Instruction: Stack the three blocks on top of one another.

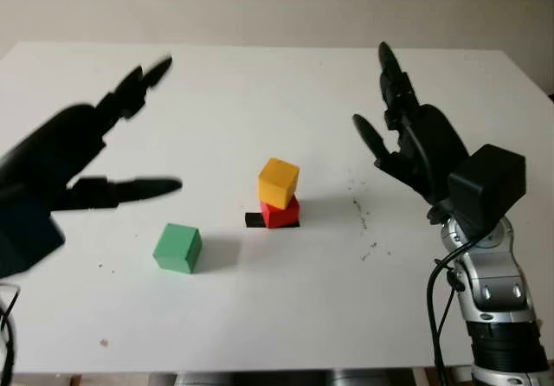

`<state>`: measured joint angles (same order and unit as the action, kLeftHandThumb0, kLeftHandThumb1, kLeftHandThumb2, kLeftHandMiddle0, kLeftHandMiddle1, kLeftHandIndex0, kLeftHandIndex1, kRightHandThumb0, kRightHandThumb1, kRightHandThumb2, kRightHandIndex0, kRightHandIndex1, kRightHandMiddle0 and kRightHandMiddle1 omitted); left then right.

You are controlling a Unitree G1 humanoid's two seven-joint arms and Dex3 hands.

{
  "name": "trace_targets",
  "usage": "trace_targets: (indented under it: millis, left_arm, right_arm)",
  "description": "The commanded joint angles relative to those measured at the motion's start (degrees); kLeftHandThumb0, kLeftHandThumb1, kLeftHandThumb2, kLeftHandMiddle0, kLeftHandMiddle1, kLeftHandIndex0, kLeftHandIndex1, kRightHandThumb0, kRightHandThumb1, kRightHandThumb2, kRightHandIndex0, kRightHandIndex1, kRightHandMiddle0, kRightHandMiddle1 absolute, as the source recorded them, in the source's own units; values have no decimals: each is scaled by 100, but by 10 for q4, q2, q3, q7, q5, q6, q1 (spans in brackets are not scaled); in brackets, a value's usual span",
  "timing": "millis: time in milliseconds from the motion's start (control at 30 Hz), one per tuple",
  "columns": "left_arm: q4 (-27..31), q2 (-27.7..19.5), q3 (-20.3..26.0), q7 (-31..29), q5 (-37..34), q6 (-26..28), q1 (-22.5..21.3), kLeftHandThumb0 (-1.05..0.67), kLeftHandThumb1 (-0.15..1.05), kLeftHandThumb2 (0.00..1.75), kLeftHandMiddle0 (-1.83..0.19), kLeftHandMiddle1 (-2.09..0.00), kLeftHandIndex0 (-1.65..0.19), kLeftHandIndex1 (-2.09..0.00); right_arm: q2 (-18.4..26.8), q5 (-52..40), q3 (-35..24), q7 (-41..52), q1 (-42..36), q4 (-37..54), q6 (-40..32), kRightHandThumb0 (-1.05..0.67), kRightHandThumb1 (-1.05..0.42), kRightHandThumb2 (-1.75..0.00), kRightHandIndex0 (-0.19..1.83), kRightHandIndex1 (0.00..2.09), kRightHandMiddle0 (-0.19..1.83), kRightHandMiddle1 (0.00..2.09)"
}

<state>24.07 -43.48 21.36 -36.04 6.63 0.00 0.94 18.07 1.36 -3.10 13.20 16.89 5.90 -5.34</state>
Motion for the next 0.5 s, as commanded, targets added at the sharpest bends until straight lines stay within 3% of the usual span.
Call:
trace_targets:
  millis: [0,200,333,467]
  left_arm:
    - [18,-20,15,-11,2,-3,22,-84,96,4,17,-5,-12,-9]
    - [58,-48,3,-35,28,40,56,-80,88,4,19,-1,-11,-6]
    - [61,-53,-26,-33,66,41,59,-81,88,4,19,0,-10,-5]
    - [37,-47,-66,-4,119,4,55,-78,88,5,19,0,-11,-6]
  right_arm:
    - [5,-5,-8,1,-2,12,-8,-65,-105,-51,-19,0,-16,5]
    - [7,-9,-10,5,-2,16,-15,-63,-105,-49,-19,0,-15,5]
    - [5,-10,-10,6,0,13,-9,-63,-105,-49,-19,0,-16,5]
    - [4,-12,-11,6,-1,16,-16,-63,-105,-48,-19,0,-16,5]
